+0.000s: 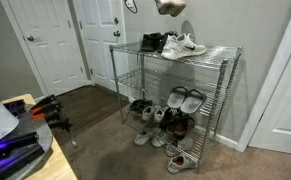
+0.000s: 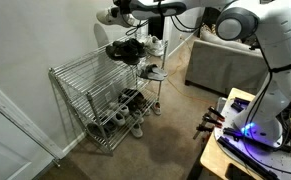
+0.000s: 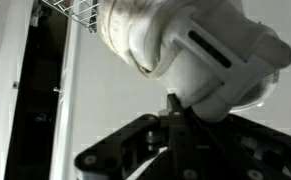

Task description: Move the white shoes on the top rack to the right

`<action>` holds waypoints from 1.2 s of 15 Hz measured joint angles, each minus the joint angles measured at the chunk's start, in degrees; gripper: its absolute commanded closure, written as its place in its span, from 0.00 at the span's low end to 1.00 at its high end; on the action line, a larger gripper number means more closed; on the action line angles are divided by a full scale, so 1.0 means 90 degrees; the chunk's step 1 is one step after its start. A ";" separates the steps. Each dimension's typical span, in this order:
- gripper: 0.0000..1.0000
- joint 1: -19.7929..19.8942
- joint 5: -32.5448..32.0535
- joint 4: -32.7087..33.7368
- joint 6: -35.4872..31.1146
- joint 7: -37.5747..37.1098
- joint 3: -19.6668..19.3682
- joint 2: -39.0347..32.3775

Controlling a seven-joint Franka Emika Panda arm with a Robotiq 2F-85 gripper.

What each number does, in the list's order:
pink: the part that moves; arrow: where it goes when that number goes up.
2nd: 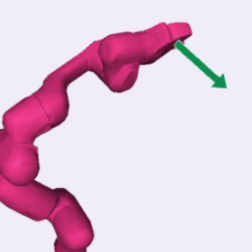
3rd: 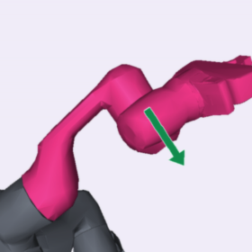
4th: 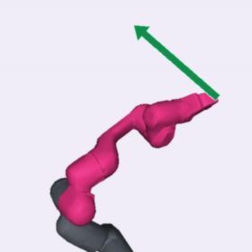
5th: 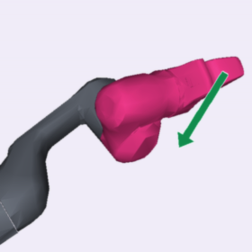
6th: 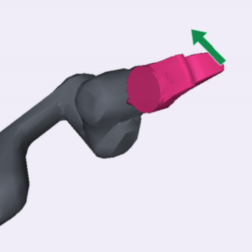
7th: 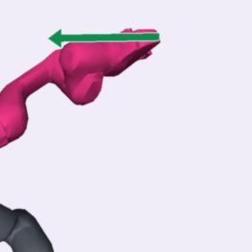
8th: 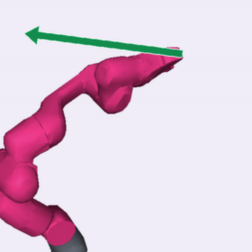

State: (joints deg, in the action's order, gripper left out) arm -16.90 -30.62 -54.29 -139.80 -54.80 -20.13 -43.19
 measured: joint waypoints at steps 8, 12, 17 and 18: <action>0.99 0.0216 -0.0004 -0.0507 -0.0008 -0.0564 -0.0401 0.0471; 0.96 0.0214 -0.0005 -0.0948 -0.0109 -0.0776 -0.0545 0.0696; 0.96 0.0194 -0.0005 -0.1068 -0.0142 -0.0793 -0.0553 0.0764; 0.96 0.0191 -0.0005 -0.1068 -0.0142 -0.0793 -0.0553 0.0764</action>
State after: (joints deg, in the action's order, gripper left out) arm -15.18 -30.66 -63.91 -141.08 -61.94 -25.11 -36.31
